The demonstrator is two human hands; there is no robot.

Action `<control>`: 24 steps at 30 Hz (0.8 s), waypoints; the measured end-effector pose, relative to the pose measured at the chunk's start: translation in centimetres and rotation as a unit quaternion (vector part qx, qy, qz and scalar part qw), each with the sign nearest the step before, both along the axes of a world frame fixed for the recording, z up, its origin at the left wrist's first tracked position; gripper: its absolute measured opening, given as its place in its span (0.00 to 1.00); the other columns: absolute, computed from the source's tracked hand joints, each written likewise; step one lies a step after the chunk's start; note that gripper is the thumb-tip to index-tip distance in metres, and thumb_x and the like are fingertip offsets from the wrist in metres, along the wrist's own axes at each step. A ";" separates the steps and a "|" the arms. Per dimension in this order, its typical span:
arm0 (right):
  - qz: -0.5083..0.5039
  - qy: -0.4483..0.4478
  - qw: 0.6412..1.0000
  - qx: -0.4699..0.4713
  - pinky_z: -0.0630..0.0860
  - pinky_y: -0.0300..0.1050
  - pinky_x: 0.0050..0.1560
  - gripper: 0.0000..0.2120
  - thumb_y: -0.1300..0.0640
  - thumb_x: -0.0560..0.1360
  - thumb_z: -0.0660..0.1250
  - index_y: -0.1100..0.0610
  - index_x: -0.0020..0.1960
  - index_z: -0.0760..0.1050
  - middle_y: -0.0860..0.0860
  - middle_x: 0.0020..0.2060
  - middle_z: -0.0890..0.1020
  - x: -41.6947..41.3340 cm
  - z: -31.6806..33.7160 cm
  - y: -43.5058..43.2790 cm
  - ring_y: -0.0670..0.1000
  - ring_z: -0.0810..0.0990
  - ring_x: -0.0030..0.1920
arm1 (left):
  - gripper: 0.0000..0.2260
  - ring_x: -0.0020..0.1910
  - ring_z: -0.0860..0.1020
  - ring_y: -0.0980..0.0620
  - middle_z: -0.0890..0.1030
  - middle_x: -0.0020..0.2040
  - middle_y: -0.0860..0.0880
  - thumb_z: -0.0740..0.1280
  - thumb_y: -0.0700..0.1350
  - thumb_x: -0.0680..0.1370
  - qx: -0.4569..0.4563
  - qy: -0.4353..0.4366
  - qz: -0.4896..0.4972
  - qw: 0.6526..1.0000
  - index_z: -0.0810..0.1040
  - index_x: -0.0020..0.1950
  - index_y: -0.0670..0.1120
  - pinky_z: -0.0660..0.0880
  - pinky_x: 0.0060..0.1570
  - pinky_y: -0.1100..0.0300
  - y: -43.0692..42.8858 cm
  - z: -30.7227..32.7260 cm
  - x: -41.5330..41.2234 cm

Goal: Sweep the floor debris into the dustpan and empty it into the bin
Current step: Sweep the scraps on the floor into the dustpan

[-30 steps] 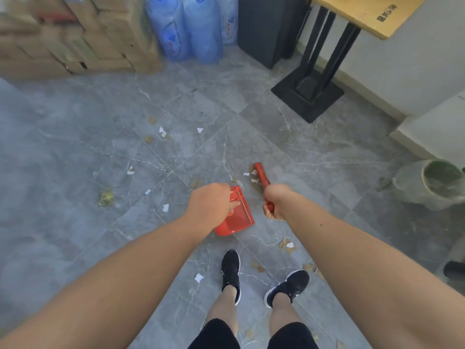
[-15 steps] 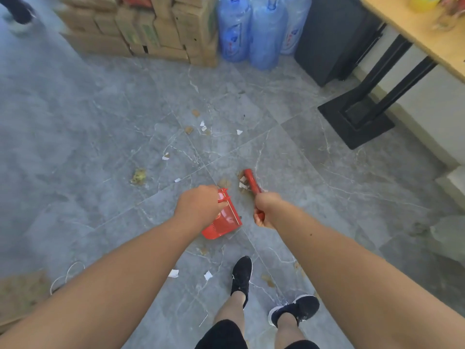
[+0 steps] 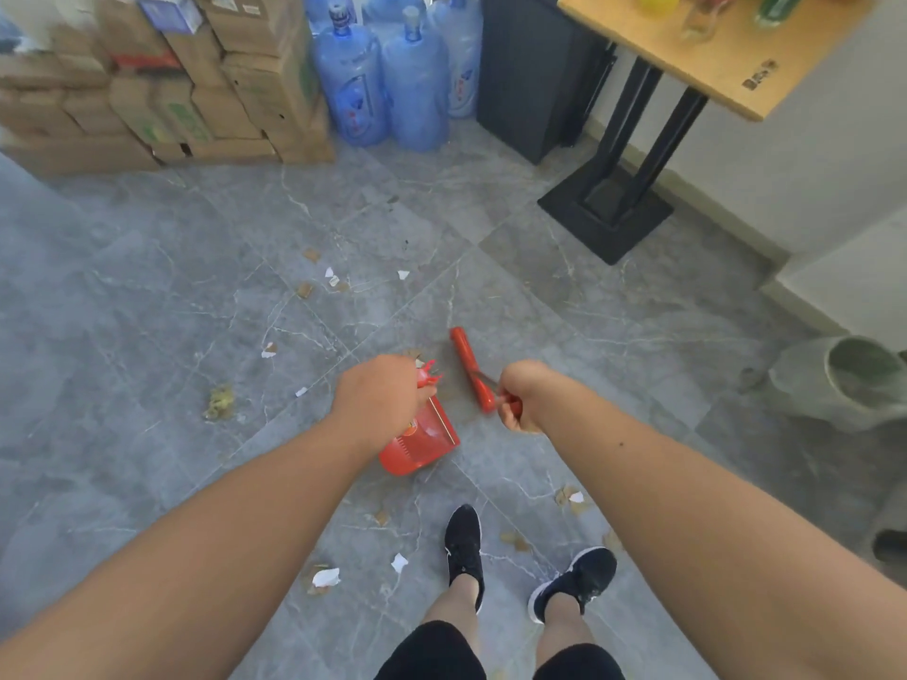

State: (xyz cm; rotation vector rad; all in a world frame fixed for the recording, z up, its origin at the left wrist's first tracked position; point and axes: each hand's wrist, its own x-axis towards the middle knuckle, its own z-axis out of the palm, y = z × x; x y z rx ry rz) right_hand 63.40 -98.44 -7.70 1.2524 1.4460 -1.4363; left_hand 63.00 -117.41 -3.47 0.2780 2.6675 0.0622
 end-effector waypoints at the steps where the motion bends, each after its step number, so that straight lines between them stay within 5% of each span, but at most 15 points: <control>1: -0.011 0.001 1.000 0.002 0.65 0.30 0.18 0.10 0.68 0.77 0.51 0.58 0.39 0.65 0.52 0.27 0.65 0.5 0.1 1.0 0.46 0.63 0.12 | 0.18 0.53 0.81 0.44 0.82 0.51 0.46 0.64 0.62 0.79 0.001 0.003 -0.013 1.000 0.77 0.53 0.47 0.69 0.42 0.56 1.1 0.1 -0.1; 9: -0.126 0.020 0.991 0.028 0.65 0.30 0.19 0.10 0.69 0.77 0.51 0.59 0.41 0.65 0.52 0.28 0.64 7.1 2.0 11.1 0.47 0.63 0.24 | 0.20 0.55 0.80 0.43 0.81 0.53 0.44 0.64 0.62 0.78 0.004 0.024 -0.140 0.990 0.78 0.54 0.46 0.75 0.49 0.53 12.0 1.2 0.4; 24: -0.397 0.005 0.914 0.082 0.65 0.32 0.21 0.10 0.68 0.74 0.52 0.57 0.39 0.67 0.53 0.27 0.66 31.0 2.4 29.0 0.48 0.64 0.21 | 0.18 0.52 0.81 0.44 0.81 0.50 0.46 0.61 0.62 0.80 0.011 0.007 -0.423 0.906 0.78 0.49 0.48 0.71 0.42 0.56 35.9 0.5 15.7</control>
